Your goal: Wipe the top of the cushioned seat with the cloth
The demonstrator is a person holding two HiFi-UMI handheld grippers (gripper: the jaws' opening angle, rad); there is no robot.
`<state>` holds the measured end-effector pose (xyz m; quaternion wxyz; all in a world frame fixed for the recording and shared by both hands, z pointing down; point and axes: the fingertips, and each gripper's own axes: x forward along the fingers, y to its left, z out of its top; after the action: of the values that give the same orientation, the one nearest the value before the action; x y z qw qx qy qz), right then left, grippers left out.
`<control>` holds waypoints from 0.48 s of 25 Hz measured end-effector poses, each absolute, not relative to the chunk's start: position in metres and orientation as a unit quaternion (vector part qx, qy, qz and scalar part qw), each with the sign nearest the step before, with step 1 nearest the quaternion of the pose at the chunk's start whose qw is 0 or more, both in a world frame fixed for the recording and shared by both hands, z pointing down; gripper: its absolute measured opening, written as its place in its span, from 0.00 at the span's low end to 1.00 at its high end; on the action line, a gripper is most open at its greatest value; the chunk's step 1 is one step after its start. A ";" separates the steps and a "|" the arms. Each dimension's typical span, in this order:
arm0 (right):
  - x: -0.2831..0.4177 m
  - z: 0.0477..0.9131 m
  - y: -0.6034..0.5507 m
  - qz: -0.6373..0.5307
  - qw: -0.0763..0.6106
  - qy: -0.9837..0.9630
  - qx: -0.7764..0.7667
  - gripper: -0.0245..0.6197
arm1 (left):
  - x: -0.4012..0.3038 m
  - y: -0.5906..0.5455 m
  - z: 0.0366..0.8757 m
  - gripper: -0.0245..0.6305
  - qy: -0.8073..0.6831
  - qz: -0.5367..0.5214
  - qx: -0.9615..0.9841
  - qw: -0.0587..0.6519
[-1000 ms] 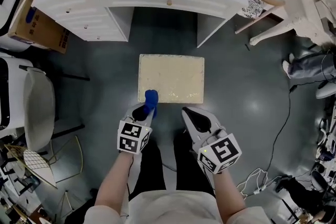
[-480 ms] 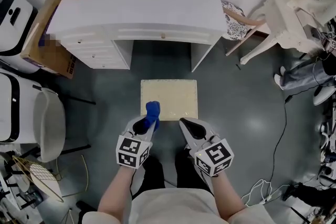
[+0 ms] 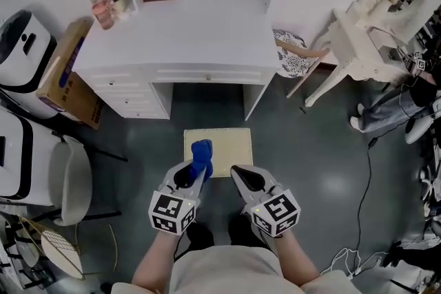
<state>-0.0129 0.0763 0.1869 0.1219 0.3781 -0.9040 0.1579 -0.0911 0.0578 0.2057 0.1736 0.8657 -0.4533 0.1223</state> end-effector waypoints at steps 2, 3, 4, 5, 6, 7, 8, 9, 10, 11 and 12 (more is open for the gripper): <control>-0.012 0.173 0.079 0.147 0.118 -0.906 0.380 0.04 | -0.090 0.059 0.191 0.11 -0.453 0.111 0.869 0.165; -0.012 0.167 0.080 0.142 0.115 -0.907 0.381 0.04 | -0.089 0.060 0.184 0.11 -0.453 0.107 0.871 0.159; -0.011 0.160 0.082 0.137 0.112 -0.907 0.382 0.04 | -0.088 0.061 0.177 0.11 -0.453 0.104 0.872 0.153; -0.010 0.154 0.083 0.132 0.108 -0.908 0.383 0.04 | -0.087 0.063 0.171 0.11 -0.453 0.102 0.874 0.146; -0.009 0.149 0.086 0.128 0.105 -0.908 0.385 0.04 | -0.086 0.065 0.164 0.11 -0.452 0.099 0.875 0.139; -0.007 0.143 0.088 0.125 0.103 -0.908 0.386 0.04 | -0.084 0.068 0.157 0.11 -0.452 0.096 0.877 0.133; -0.006 0.138 0.091 0.120 0.101 -0.908 0.387 0.04 | -0.082 0.071 0.150 0.11 -0.451 0.091 0.879 0.127; -0.004 0.134 0.093 0.116 0.099 -0.909 0.388 0.04 | -0.081 0.074 0.143 0.11 -0.451 0.085 0.880 0.123; -0.003 0.129 0.095 0.112 0.097 -0.909 0.389 0.04 | -0.080 0.076 0.136 0.11 -0.451 0.078 0.881 0.119; -0.002 0.125 0.097 0.109 0.094 -0.909 0.390 0.04 | -0.079 0.078 0.129 0.11 -0.451 0.071 0.882 0.116; 0.000 0.121 0.098 0.106 0.092 -0.909 0.391 0.04 | -0.078 0.079 0.123 0.11 -0.452 0.065 0.883 0.111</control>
<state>-0.0004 0.0975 0.1211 0.0920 0.3914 -0.9094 0.1060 -0.0780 0.0790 0.1225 0.1110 0.8828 -0.4518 0.0649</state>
